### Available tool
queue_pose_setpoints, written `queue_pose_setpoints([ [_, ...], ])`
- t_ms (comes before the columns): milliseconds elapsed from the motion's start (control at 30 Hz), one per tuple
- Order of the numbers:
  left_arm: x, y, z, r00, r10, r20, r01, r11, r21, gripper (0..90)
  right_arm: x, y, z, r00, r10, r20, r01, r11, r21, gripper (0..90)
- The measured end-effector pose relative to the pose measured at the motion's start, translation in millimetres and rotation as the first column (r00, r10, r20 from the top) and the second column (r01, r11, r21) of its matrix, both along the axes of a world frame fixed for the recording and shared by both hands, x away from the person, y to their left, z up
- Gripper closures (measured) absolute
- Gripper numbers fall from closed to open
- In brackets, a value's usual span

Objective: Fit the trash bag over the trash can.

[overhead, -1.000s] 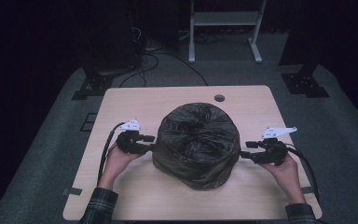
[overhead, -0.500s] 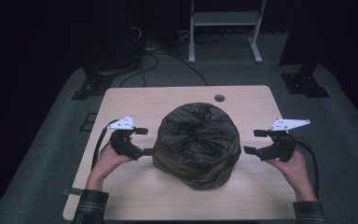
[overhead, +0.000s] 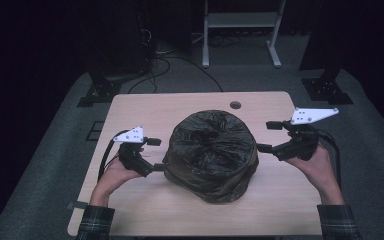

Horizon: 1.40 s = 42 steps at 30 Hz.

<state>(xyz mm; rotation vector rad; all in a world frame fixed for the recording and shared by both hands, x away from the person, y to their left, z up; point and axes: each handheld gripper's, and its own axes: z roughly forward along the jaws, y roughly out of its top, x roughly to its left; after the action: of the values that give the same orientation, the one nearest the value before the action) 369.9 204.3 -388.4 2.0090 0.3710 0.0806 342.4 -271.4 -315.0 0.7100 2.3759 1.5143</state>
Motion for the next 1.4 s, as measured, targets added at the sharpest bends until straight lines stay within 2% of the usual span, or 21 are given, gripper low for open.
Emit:
queue_pose_setpoints([
  [167,-2.4,-4.2,1.7,0.9997,-0.022,0.009,0.022,0.9997,-0.011,0.0,2.7,20.4,21.3,0.9983,0.056,0.015,-0.056,0.998,-0.028,9.9],
  [267,-3.4,-8.4,1.7,0.9993,-0.037,0.011,0.037,0.9991,-0.02,0.0,5.6,35.4,28.7,0.9951,0.099,0.001,-0.099,0.994,-0.054,9.9],
  [400,-5.3,-16.9,1.5,0.9979,-0.064,0.014,0.064,0.9976,-0.027,0.0,10.2,56.6,30.4,0.9895,0.145,-0.008,-0.145,0.983,-0.116,10.0],
  [567,-6.6,-29.2,0.1,0.9967,-0.078,0.021,0.079,0.9966,-0.022,0.0,16.6,79.1,26.0,0.9816,0.188,-0.032,-0.191,0.961,-0.2,10.0],
  [667,-6.9,-34.8,-2.2,0.9959,-0.089,0.017,0.089,0.9959,-0.016,0.0,21.2,88.2,20.7,0.9767,0.203,-0.07,-0.214,0.942,-0.259,10.0],
  [833,-6.9,-40.6,-5.0,0.9948,-0.102,0.012,0.102,0.9948,-0.007,0.0,26.5,99.6,12.3,0.9715,0.204,-0.12,-0.235,0.897,-0.374,10.0],
  [1033,-7.4,-43.7,-5.0,0.9938,-0.11,0.012,0.11,0.9939,-0.003,0.0,28.5,108.4,11.2,0.9654,0.204,-0.163,-0.257,0.854,-0.453,10.8],
  [1067,-7.4,-43.9,-5.1,0.9938,-0.111,0.011,0.111,0.9938,-0.004,0.0,29.1,110.3,10.7,0.9634,0.208,-0.17,-0.264,0.843,-0.469,10.7],
  [1100,-7.5,-44.2,-5.1,0.9938,-0.11,0.01,0.11,0.9939,-0.005,0.0,29.4,111.8,10.3,0.9623,0.206,-0.178,-0.267,0.836,-0.479,10.7],
  [1167,-7.4,-44.3,-5.2,0.9937,-0.112,0.01,0.112,0.9937,-0.001,0.0,29.0,116.8,9.0,0.9617,0.2,-0.187,-0.27,0.811,-0.52,10.4],
  [1200,-7.4,-44.3,-5.3,0.9936,-0.112,0.01,0.112,0.9937,0.0,0.0,28.5,119.1,8.6,0.9614,0.196,-0.193,-0.271,0.803,-0.532,10.4],
  [1233,-7.4,-44.3,-5.3,0.9936,-0.113,0.01,0.113,0.9936,0.0,0.0,28.7,120.8,8.4,0.9588,0.197,-0.205,-0.278,0.795,-0.539,10.4],
  [1333,-7.3,-44.2,-5.3,0.9936,-0.113,0.009,0.113,0.9936,-0.001,0.0,28.7,126.5,8.8,0.9532,0.186,-0.239,-0.293,0.76,-0.58,10.4],
  [1400,-7.3,-44.5,-5.4,0.9934,-0.114,0.009,0.114,0.9935,0.001,0.0,29.6,128.8,8.1,0.9451,0.183,-0.271,-0.313,0.745,-0.589,11.2],
])
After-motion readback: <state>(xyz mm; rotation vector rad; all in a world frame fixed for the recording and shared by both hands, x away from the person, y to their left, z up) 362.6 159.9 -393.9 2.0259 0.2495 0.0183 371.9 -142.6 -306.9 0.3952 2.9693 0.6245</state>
